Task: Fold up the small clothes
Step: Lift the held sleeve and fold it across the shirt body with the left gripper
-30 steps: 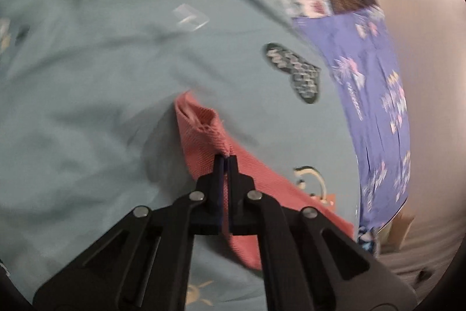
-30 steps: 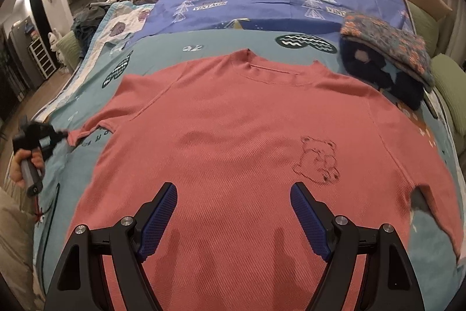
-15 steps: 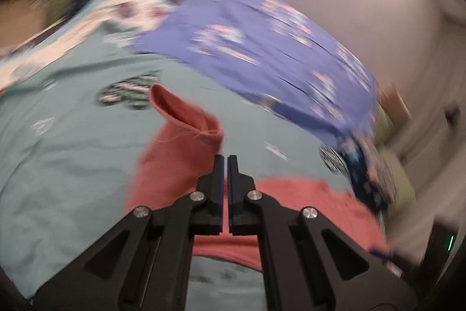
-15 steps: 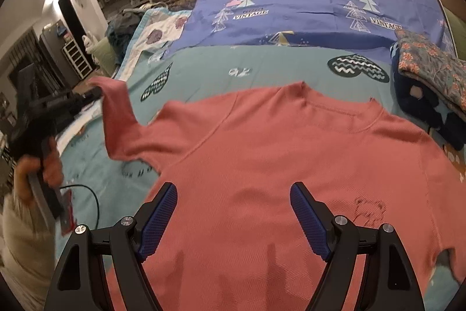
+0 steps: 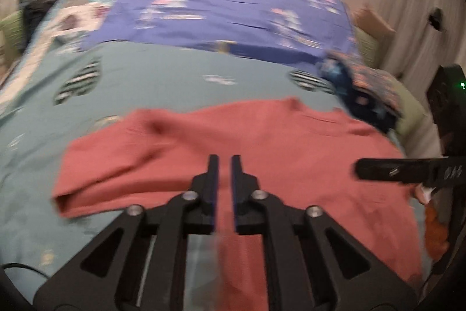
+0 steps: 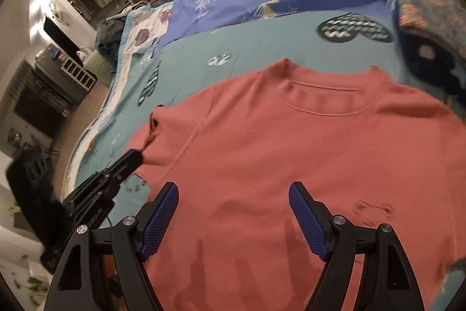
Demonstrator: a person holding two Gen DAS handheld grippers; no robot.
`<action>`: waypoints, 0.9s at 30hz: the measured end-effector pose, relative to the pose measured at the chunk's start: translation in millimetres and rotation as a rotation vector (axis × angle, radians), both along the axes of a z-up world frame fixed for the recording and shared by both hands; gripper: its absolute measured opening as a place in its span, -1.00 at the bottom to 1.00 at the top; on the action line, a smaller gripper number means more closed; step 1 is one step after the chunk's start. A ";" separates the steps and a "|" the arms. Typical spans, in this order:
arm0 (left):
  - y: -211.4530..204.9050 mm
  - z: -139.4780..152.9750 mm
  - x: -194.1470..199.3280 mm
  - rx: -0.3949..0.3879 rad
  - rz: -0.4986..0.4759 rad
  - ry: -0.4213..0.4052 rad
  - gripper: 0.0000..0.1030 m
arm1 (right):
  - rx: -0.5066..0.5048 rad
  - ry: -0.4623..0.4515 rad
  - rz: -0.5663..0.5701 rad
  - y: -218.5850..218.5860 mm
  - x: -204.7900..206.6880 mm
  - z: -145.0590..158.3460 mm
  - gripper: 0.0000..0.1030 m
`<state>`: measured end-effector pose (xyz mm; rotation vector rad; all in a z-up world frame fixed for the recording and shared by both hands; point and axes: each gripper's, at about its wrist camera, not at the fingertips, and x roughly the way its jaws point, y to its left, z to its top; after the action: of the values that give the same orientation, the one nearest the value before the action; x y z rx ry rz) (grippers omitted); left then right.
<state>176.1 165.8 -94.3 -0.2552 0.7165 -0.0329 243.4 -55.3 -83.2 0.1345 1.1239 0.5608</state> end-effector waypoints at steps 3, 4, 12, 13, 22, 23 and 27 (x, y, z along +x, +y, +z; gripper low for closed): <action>36.9 -4.4 -10.5 0.080 0.097 0.014 -0.43 | 0.046 0.036 0.045 21.9 16.1 -1.1 0.54; 45.2 -6.2 -15.0 0.110 0.109 0.013 -0.26 | 0.060 0.050 0.061 32.1 21.1 -1.4 0.54; 36.9 -28.1 6.4 0.193 0.007 0.052 0.31 | 0.124 0.165 0.181 118.8 50.9 -12.3 0.37; 31.5 -31.7 14.1 0.227 0.007 0.057 0.31 | 0.114 0.176 0.182 127.4 54.1 -15.3 0.34; 39.8 -26.9 28.6 0.071 -0.033 0.033 -0.90 | 0.140 0.231 0.177 144.9 68.5 -31.5 0.23; 39.9 -24.0 23.1 0.046 -0.041 0.017 -0.90 | 0.161 0.247 0.184 145.4 69.8 -33.5 0.23; 37.1 -21.5 7.9 0.005 -0.074 -0.006 -0.90 | 0.221 0.315 0.190 153.7 74.6 -42.3 0.23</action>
<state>184.0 202.9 -115.8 -0.2242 0.7195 -0.1020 318.0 98.4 -125.5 0.3180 1.3866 0.8544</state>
